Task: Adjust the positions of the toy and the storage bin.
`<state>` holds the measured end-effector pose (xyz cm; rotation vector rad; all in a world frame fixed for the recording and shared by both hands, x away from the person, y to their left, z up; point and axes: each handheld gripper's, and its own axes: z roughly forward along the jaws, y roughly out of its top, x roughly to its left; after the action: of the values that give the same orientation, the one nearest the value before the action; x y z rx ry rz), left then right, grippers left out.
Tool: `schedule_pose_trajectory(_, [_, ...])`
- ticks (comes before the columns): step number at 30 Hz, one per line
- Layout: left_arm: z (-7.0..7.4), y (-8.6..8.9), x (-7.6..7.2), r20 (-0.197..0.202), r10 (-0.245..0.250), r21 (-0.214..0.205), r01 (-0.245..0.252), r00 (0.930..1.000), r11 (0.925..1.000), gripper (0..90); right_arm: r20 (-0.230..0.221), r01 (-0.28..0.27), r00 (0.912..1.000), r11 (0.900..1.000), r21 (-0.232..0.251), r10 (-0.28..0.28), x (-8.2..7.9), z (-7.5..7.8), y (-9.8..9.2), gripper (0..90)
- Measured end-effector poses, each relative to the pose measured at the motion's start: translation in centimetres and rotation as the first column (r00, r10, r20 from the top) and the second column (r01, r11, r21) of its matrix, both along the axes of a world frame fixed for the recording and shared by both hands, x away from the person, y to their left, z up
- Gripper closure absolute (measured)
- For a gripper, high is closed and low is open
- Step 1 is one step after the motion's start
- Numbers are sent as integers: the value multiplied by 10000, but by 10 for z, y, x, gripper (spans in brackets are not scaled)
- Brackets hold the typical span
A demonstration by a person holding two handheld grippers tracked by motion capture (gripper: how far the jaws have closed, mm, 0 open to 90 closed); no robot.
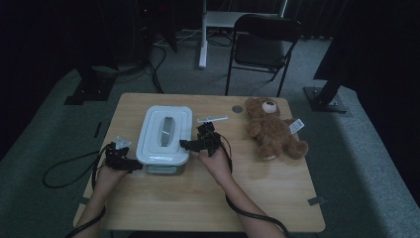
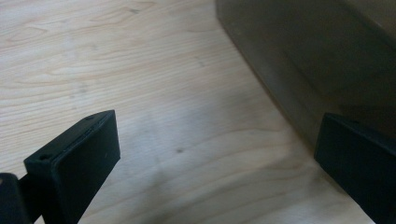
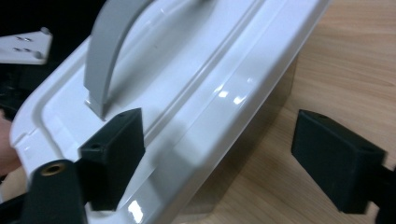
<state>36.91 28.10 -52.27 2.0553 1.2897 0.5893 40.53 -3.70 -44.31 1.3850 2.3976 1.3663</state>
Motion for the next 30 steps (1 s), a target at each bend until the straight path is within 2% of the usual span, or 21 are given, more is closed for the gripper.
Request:
schedule_pose_trajectory(2, [1, -7, -3, 30, -179, 154, 178, 9998, 9997, 11, 20, 200, 9998, 9998, -72, -199, 0, -2, -4, 230])
schedule_pose_trajectory(4, [1, -14, -5, 50, -308, 259, 307, 9995, 9992, 11, -39, 221, 9997, 9997, 52, -220, 1, -3, -9, 240])
schedule_pose_trajectory(9, [-3, -26, -7, -87, -636, 181, 637, 9979, 9978, 11, 16, 433, 9991, 9990, 132, -433, 1, 0, -22, 363])
schedule_pose_trajectory(14, [-7, -35, -7, -196, -726, 144, 728, 9972, 9972, 11, 78, 539, 9985, 9984, 156, -541, 3, 1, -35, 423])
schedule_pose_trajectory(19, [-9, -46, -8, -252, -769, 210, 775, 9967, 9968, 11, 86, 429, 9990, 9991, 23, -429, 5, 3, -39, 472])
schedule_pose_trajectory(21, [-8, -49, -9, -204, -782, 209, 786, 9967, 9967, 11, 132, 544, 9984, 9984, -155, -542, 9, 5, -40, 487])
schedule_pose_trajectory(24, [-7, -54, -11, -219, -838, 183, 842, 9962, 9963, 11, 119, 621, 9980, 9980, -119, -620, 12, 5, -41, 510])
schedule_pose_trajectory(26, [-7, -58, -11, -159, -857, 291, 861, 9962, 9959, 11, 45, 603, 9982, 9982, 52, -604, 14, 4, -43, 550])
schedule_pose_trajectory(29, [-7, -60, -12, -213, -816, 524, 827, 9964, 9952, 11, 108, 501, 9987, 9987, -32, -500, 14, 5, -43, 557])
schedule_pose_trajectory(30, [-8, -61, -12, -203, -754, 563, 764, 9969, 9955, 11, 135, 335, 9993, 9994, -24, -335, 14, 7, -43, 619])
